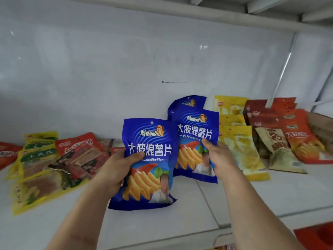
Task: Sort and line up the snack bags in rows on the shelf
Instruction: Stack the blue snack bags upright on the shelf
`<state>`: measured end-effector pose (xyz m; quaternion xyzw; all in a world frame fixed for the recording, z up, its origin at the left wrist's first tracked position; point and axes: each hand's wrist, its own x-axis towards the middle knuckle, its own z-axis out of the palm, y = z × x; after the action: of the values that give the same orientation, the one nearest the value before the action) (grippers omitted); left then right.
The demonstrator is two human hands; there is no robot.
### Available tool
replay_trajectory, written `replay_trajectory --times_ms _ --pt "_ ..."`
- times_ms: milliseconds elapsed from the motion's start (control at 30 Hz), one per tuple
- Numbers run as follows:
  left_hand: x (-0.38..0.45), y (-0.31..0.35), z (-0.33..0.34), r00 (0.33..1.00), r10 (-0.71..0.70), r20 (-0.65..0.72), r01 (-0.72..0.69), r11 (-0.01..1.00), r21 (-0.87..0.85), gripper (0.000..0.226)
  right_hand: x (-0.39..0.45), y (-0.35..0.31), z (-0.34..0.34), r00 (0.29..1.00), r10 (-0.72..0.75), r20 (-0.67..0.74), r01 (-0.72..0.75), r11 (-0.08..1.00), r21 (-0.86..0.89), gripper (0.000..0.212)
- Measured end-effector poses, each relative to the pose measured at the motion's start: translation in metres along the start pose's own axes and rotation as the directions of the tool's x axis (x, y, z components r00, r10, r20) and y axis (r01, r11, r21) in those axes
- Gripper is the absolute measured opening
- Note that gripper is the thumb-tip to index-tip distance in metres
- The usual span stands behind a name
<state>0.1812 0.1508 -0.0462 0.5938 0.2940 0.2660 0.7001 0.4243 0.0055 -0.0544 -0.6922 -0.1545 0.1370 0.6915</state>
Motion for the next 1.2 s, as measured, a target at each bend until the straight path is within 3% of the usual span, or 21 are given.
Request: replay_trajectory --times_ms 167,367,500,700,933,1100,1200 --pt "-0.003 -0.010 0.038 0.996 -0.046 -0.073 0.043 0.998 -0.045 0.027 0.033 0.014 -0.020 0.996 -0.005 0.085 0.017 0.991 -0.133 0.018" --pt "-0.007 -0.016 0.049 0.988 -0.050 -0.148 0.039 0.996 -0.082 0.033 0.046 0.022 -0.008 0.991 -0.037 0.127 0.064 0.973 -0.220 0.035" --pt "0.000 -0.022 0.058 0.982 -0.062 -0.179 0.042 0.993 -0.114 0.035 0.049 0.019 0.000 0.991 -0.057 0.121 0.093 0.944 -0.317 0.031" --pt "0.023 -0.033 0.088 0.980 -0.076 -0.184 0.070 0.997 -0.042 0.031 0.056 0.024 0.007 0.994 -0.078 0.072 0.093 0.970 -0.225 0.024" --pt "0.054 -0.049 0.113 0.952 -0.006 -0.307 0.049 0.990 0.133 0.040 0.057 0.025 0.007 0.995 -0.096 0.028 0.099 0.978 -0.183 0.052" --pt "0.068 -0.052 0.124 0.927 0.047 -0.373 0.017 0.986 0.167 0.043 0.054 0.029 0.007 0.992 -0.088 0.093 0.089 0.996 -0.009 0.032" --pt "0.077 -0.051 0.131 0.921 0.082 -0.381 -0.009 0.982 0.189 0.044 0.059 0.034 0.010 0.988 -0.103 0.117 0.109 0.993 -0.039 0.055"
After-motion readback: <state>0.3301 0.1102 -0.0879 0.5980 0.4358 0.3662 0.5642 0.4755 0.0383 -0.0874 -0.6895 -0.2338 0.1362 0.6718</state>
